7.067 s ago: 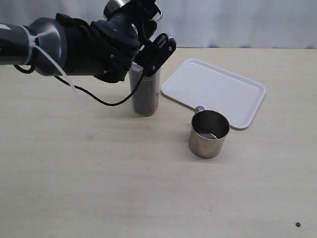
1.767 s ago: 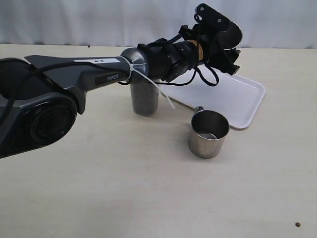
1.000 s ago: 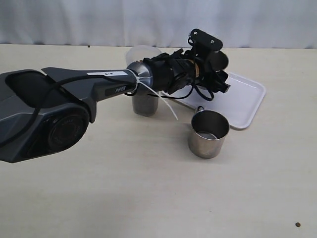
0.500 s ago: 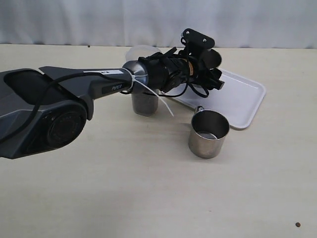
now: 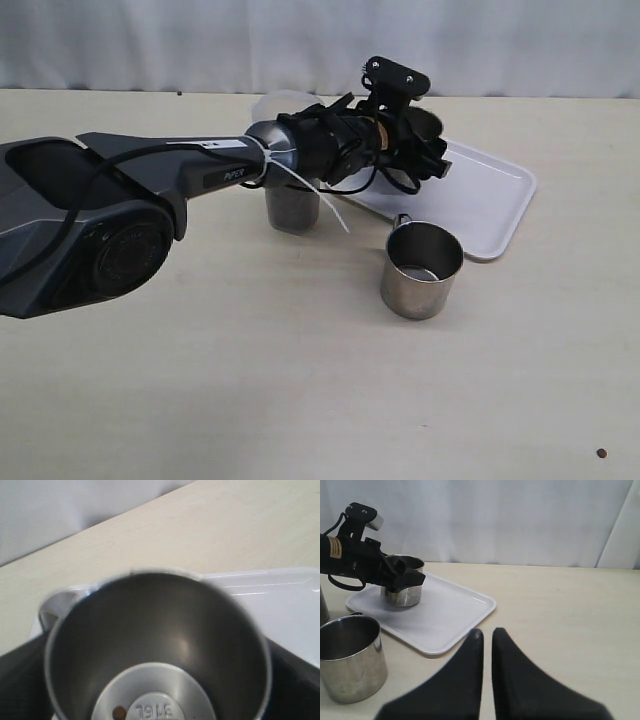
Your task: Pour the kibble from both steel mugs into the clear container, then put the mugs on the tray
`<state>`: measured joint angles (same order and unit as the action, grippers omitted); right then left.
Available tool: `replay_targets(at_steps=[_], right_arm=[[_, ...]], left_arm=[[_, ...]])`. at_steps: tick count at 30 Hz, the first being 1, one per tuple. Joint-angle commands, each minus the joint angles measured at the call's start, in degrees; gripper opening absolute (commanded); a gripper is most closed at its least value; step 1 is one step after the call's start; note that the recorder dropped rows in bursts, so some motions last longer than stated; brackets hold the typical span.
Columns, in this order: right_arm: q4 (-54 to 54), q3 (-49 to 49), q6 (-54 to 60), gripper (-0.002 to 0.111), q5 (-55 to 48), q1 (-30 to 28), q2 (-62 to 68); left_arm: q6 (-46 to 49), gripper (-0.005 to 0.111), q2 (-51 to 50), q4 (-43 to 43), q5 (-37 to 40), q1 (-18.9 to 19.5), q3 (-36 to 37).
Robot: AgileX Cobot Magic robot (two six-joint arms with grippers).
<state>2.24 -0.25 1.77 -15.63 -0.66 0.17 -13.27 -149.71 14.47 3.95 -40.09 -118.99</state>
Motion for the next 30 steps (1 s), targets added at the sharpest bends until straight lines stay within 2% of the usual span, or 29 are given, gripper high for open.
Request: replay_targets(at_steps=[1, 4, 9, 12, 30], right_arm=[[-0.2, 0.3, 0.4, 0.005, -0.1, 0.1, -0.2], [-0.2, 0.3, 0.4, 0.005, -0.1, 0.1, -0.2], [-0.2, 0.3, 0.4, 0.005, -0.1, 0.1, -0.2], [-0.2, 0.3, 0.4, 0.005, -0.1, 0.1, -0.2], [-0.2, 0.3, 0.4, 0.005, -0.1, 0.1, -0.2]], left_arm=[[-0.5, 0.062, 0.3, -0.4, -1.0, 0.2, -0.7], [-0.5, 0.063, 0.3, -0.4, -1.1, 0.2, -0.7], [-0.5, 0.082, 0.3, -0.4, -1.2, 0.2, -0.7], [-0.5, 0.089, 0.5, -0.2, -1.2, 0.2, -0.7], [1.8, 0.091, 6.4, 0.5, -1.7, -2.4, -0.7]])
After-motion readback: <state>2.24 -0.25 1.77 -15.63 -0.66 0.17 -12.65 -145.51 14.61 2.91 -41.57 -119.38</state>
